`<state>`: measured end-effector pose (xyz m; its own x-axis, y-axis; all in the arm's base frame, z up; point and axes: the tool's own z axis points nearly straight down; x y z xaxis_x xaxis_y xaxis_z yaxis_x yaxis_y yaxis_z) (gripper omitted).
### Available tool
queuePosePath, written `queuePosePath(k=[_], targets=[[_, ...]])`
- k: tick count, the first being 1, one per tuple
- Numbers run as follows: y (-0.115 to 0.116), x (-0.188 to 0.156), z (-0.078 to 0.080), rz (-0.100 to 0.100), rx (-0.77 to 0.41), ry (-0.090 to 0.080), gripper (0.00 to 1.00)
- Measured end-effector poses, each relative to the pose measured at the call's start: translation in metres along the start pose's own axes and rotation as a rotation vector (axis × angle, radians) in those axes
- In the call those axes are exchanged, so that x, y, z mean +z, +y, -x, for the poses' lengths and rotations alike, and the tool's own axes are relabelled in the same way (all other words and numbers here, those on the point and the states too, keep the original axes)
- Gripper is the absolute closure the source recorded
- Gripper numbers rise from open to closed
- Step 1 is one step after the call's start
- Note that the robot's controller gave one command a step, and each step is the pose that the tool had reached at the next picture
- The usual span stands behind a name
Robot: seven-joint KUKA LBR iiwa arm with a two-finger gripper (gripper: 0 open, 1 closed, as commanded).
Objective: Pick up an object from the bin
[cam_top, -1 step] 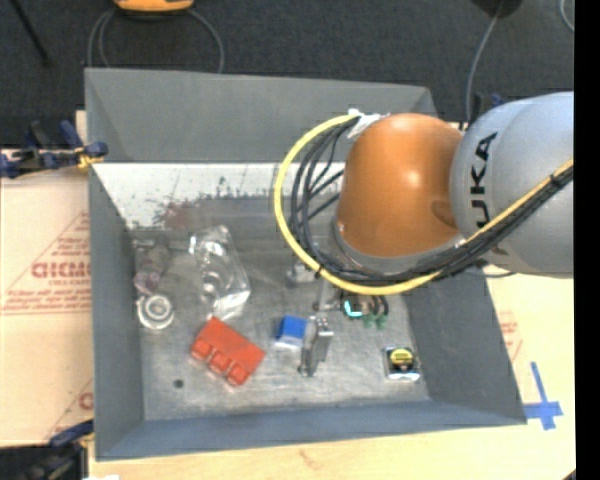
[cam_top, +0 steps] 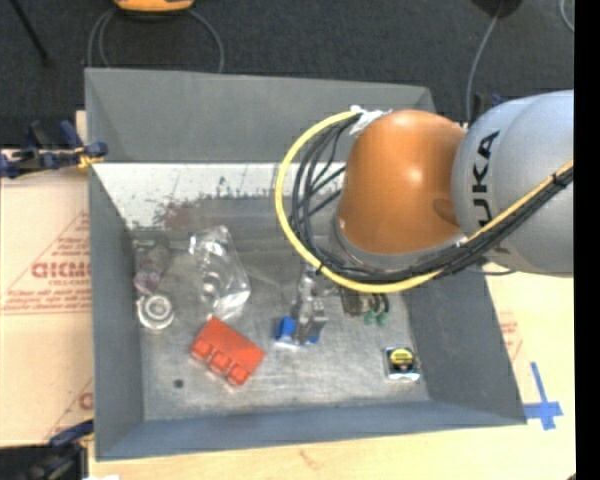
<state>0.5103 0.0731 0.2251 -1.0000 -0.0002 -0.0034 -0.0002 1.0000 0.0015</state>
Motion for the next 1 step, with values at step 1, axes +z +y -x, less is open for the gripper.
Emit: queuePosePath(k=[1], targets=[[-0.0016, 0.114, 0.0048, -0.001, 0.106, 0.008, 1.0]])
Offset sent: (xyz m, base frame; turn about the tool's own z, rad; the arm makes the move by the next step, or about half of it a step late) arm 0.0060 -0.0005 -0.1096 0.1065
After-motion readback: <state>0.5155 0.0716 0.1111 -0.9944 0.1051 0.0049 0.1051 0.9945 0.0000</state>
